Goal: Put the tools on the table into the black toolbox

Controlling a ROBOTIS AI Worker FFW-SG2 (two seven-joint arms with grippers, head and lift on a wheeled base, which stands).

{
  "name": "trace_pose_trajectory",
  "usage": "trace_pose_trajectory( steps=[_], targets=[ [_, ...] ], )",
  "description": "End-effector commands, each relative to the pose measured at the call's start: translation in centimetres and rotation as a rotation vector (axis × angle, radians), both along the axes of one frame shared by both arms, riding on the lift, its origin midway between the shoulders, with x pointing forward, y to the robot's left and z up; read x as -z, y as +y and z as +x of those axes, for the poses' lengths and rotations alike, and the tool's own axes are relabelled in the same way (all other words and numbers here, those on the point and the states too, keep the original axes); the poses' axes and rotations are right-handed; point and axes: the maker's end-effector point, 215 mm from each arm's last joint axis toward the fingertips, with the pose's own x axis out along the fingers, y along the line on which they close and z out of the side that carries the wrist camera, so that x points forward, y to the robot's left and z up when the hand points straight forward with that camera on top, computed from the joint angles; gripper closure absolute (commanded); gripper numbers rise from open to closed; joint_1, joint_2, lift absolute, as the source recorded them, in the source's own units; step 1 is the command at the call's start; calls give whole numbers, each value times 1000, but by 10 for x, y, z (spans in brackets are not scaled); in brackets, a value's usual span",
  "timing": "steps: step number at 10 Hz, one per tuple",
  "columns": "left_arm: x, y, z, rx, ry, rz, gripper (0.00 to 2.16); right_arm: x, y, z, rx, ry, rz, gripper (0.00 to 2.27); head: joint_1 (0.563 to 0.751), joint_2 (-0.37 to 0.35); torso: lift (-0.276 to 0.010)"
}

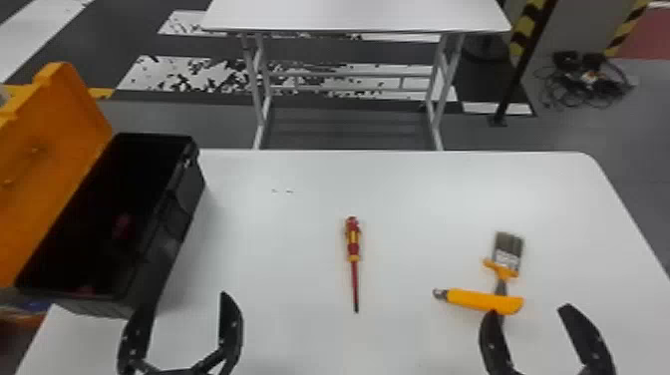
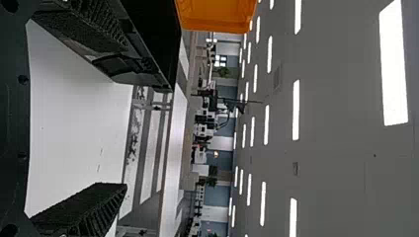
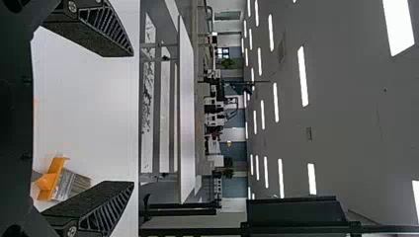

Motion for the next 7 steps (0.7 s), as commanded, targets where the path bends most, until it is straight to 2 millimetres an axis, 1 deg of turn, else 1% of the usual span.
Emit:
trace_pose_trajectory(
  steps=[1, 3, 4, 6, 7],
  targets=[
    [1, 0, -1, 2, 3, 0, -1, 1, 1, 0, -1, 3, 1, 80, 695, 26, -75],
    [3, 0, -1, 7, 6, -4, -1, 2, -3, 5, -4, 10, -18, 80, 695, 25, -75],
    [5, -1, -2, 10, 11, -4, -1, 7, -7, 9, -1, 30, -31, 80, 695, 22, -75],
    [7, -2, -2, 14, 14, -5, -1, 30, -28, 23, 28, 110, -45, 80, 695, 8, -75],
    [7, -2, -3, 16, 15, -6, -1, 38, -40, 29, 46, 140, -53, 80, 695, -12, -75]
  ],
)
